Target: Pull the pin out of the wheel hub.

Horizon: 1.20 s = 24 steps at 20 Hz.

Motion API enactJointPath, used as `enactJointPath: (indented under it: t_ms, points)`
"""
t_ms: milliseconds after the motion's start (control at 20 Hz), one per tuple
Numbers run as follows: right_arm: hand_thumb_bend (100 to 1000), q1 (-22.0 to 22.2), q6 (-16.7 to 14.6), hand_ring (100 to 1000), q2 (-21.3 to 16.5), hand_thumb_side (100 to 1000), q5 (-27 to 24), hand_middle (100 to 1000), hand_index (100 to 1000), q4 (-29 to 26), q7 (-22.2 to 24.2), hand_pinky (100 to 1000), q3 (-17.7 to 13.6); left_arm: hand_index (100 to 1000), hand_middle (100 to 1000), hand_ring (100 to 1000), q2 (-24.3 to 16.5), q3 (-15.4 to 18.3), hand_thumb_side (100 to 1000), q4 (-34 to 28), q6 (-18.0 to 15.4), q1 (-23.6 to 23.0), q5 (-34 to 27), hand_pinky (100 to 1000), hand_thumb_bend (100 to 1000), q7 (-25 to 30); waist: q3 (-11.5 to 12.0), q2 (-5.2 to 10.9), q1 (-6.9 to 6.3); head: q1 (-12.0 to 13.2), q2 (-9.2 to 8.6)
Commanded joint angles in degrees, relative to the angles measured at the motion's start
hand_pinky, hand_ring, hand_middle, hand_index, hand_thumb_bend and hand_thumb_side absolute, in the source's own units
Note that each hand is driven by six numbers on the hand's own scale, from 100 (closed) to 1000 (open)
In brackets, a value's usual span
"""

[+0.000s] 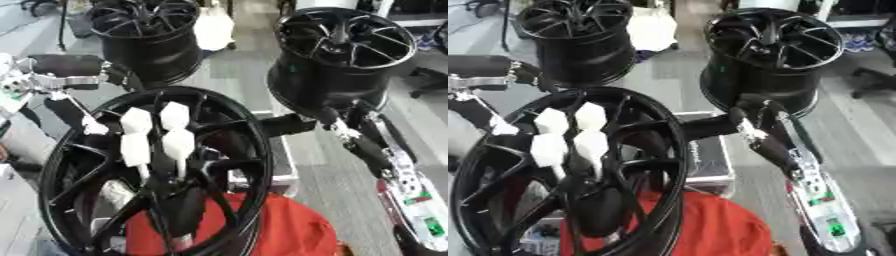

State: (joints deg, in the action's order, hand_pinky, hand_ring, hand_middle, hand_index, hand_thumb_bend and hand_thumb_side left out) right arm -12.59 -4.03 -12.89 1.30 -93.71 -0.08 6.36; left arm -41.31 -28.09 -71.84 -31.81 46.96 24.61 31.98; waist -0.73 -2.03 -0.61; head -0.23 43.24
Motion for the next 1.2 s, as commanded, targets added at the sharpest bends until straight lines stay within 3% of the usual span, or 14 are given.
enactJointPath:
  t_ms: [50, 350, 600, 800, 950, 1100, 1200]
  points:
    - [356, -0.84, -0.17, 649, -0.49, 513, -0.20, 731, 812, -0.57, 0.07, 649, -0.22, 856, 762, 735, -0.57, -0.38, 313, 0.24, -20.16, 0.54, 0.37, 749, 359, 19.99, -0.13, 0.39, -0.05, 0.14, -0.66]
    - [357, -0.85, -0.18, 650, -0.47, 513, -0.19, 731, 812, -0.52, 0.07, 649, -0.24, 811, 711, 683, -0.35, -2.29, 327, 0.56, -20.16, -0.17, 1.39, 724, 339, 19.99, -0.27, 0.33, -0.05, 0.13, -0.92]
    - [358, -0.80, -0.22, 649, -0.41, 513, -0.22, 731, 812, -0.43, 0.11, 649, -0.24, 748, 622, 604, -0.26, -2.50, 284, 1.20, -20.16, -0.53, 2.27, 669, 278, 19.99, -0.40, 0.40, -0.02, 0.14, -0.87]
    - [357, -0.88, -0.21, 649, -0.42, 514, -0.20, 731, 812, -0.39, 0.14, 649, -0.23, 754, 630, 610, -0.23, -2.18, 276, 2.10, -20.16, -0.69, 3.63, 660, 281, 19.99, -0.49, 0.42, -0.03, 0.17, -0.99]
    - [357, -0.88, -0.23, 650, -0.39, 514, -0.18, 732, 812, -0.38, 0.17, 649, -0.23, 717, 582, 565, -0.06, -1.74, 226, 2.91, -20.16, -0.67, 3.82, 619, 218, 19.99, -0.50, 0.40, -0.07, 0.12, -1.15]
    - [358, -0.83, -0.23, 650, -0.37, 515, -0.17, 732, 812, -0.34, 0.12, 649, -0.28, 638, 476, 465, -0.04, -0.76, 118, 3.60, -20.16, -0.39, 2.49, 542, 100, 19.99, -0.41, 0.42, -0.07, -0.02, -1.30]
    - [358, -0.83, -0.23, 650, -0.35, 514, -0.15, 732, 812, -0.31, 0.12, 649, -0.29, 610, 443, 433, -0.04, 0.44, 140, 3.90, -20.16, 0.11, 0.48, 518, 100, 19.99, -0.36, 0.44, -0.03, -0.03, -1.26]
